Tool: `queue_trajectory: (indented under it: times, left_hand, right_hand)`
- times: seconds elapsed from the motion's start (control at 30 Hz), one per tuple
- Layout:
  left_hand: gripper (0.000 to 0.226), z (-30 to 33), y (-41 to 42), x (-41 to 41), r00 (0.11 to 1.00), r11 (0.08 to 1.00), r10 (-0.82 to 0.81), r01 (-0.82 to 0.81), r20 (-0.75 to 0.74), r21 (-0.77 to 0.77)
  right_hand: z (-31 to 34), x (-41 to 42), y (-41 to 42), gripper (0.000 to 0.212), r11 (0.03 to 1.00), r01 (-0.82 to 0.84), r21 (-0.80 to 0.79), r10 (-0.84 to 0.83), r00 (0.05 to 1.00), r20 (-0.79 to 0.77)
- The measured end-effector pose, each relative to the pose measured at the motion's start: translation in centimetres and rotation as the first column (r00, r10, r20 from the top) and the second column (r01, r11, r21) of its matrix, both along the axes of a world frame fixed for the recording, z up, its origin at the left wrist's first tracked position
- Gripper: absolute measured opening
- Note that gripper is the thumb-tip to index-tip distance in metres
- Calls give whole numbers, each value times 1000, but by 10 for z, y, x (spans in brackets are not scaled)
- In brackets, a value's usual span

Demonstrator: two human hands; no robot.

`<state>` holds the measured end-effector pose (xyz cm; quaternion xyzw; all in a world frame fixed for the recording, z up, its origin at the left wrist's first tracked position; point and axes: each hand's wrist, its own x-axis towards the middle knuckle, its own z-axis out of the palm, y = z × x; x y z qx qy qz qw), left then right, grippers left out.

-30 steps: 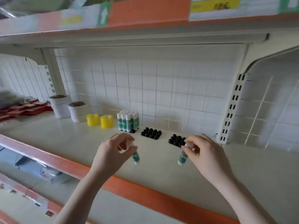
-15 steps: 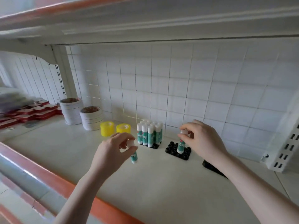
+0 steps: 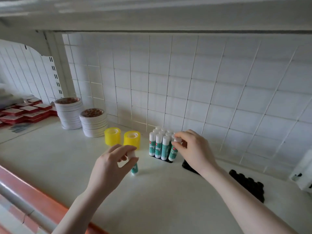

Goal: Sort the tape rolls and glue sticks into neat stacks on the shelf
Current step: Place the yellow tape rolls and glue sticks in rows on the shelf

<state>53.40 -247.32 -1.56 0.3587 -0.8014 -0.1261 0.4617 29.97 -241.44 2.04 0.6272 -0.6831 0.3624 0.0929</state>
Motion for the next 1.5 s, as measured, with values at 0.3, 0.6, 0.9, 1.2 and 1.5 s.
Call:
queue_trajectory:
  times: [0.3, 0.6, 0.9, 1.2, 1.5]
  left_hand:
    - [24, -6, -1, -3, 998, 999, -36, 35, -57, -9]
    - [29, -7, -2, -1, 993, 998, -59, 61, -101, 19]
    - [24, -4, -1, -4, 994, 997, -77, 77, -77, -2]
    - [32, 32, -3, -32, 986, 985, -166, 166, 8, -39]
    - [22, 65, 10, -102, 947, 948, -282, 299, 154, -105]
  right_hand:
    - [-14, 2, -14, 20, 998, 39, -50, -39, 999, 13]
    - [-22, 3, -19, 12, 984, 7, -179, -21, 997, -78]
    - [-23, -2, -7, 30, 988, -36, -152, -3, 969, -248]
    - [-16, -49, 44, 9, 992, 118, -43, -125, 938, -322]
    - [-29, -88, 99, 7, 918, 372, 133, -298, 874, -384]
